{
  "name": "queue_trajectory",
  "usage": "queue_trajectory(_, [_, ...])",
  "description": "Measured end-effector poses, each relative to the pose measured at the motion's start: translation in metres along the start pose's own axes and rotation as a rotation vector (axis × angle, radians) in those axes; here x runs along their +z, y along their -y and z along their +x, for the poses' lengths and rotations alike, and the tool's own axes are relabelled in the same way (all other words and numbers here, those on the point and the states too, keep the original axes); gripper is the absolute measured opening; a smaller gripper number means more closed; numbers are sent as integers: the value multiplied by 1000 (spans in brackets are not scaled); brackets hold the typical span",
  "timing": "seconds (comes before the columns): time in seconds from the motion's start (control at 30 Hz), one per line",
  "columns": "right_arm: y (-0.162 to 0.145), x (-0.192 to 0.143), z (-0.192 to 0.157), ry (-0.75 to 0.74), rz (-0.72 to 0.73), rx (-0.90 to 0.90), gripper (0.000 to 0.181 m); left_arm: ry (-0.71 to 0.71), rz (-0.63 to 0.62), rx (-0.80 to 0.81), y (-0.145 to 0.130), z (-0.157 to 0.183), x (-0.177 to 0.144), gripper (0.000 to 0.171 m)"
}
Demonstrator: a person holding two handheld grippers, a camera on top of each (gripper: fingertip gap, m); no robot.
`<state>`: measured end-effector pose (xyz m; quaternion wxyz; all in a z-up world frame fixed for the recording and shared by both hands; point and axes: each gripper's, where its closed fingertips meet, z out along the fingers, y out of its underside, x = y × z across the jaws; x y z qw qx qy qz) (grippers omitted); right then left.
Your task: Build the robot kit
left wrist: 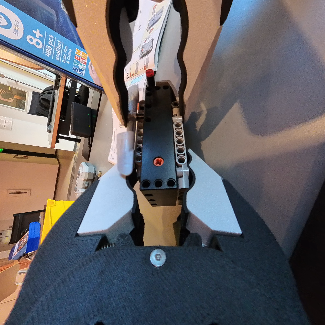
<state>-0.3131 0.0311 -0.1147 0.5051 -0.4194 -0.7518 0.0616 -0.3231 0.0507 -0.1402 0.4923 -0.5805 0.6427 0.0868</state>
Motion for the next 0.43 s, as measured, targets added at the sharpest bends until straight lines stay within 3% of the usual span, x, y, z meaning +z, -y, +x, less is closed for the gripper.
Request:
queue_trajectory(0.03, [1,0,0,-3,-3,-26,46,-4,-4,-4,-1,0,0,51])
queue_trajectory(0.13, [3,-1,3,-31,-7,-64,43,-40,8,-96,-2,1,0,51])
queue_trajectory(0.43, [2,1,3,21,0,-11,45,-12,12,-42,-2,1,0,51])
